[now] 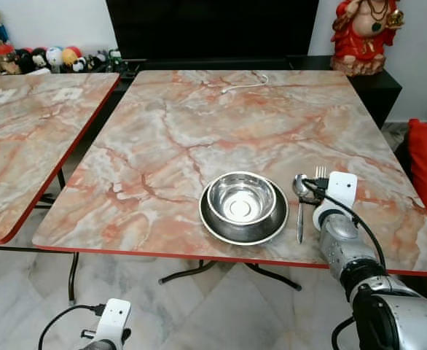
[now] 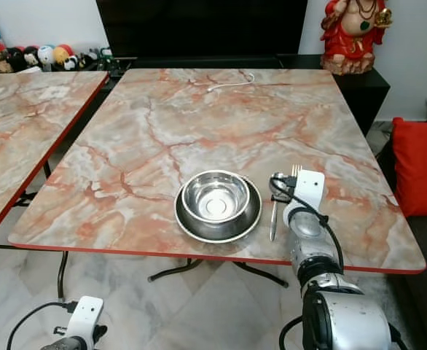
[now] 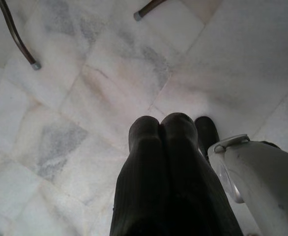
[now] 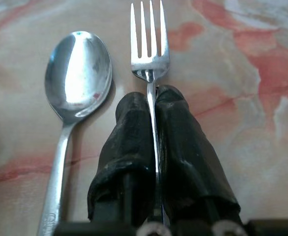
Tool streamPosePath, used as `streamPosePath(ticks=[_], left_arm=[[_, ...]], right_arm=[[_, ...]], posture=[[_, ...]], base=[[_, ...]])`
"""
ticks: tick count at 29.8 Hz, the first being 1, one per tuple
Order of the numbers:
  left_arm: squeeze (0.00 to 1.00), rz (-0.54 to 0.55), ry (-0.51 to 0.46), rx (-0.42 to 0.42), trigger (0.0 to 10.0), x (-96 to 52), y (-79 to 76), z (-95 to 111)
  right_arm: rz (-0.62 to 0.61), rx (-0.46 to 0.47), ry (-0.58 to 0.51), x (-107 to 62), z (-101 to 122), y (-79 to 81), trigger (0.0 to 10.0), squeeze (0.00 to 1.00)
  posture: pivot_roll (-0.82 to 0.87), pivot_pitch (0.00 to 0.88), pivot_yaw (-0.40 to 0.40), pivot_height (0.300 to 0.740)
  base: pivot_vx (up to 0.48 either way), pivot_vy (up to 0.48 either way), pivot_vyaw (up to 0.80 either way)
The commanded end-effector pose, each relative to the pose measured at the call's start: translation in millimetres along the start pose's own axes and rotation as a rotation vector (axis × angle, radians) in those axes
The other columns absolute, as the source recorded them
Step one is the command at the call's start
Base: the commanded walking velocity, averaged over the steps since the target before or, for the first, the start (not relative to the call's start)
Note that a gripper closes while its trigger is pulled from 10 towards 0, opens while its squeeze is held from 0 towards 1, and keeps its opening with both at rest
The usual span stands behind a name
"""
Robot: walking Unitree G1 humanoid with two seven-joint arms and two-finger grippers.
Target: Setting the table
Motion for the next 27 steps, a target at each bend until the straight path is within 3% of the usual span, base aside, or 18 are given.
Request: streamPosePath(ticks=[1,14,16,27], left_arm=[[0.0,0.024,0.023,0.0,10.0,-1.5,8.8,-4.8],[0.0,0.026,0.026,0.004,10.0,-2.1,10.7,-6.4],[0.0,0.025,0.026,0.006,10.0,-2.1,10.7,-6.3],[0.0,0.021,0.024,0.004,10.0,-1.6,8.8,-5.4]], right_arm=[[-0.002,0.001,0.002,-0.3,-1.9,0.7,10.0,0.0],[0.0,0.002,0.014,-1.3,-7.5,2.3,10.0,0.0],[-0.001,0.002,0.014,-1.3,-7.6,2.3,10.0,0.28],[-0.001,-0.005,0.016,-1.3,-8.5,0.8,10.0,0.27]], posture=[[0.14,0.078,0.065,0.74],[0.14,0.086,0.07,0.74],[0.14,0.087,0.07,0.74],[0.14,0.085,0.064,0.74]], base=[[0.0,0.0,0.0],[0.0,0.0,0.0],[0.0,0.0,0.0],[0.0,0.0,0.0]])
Point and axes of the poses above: a point about 5 cm out from each wrist's last joint towards the gripper, its own x axis pointing out of the wrist towards the gripper, its own z axis along the axis of the wrist's last joint, y = z × x, the point moved 6 cm from there along x, pointing out of the wrist towards the gripper, and after that the axes turned 6 degrees about -x, right-handed, at the moved point
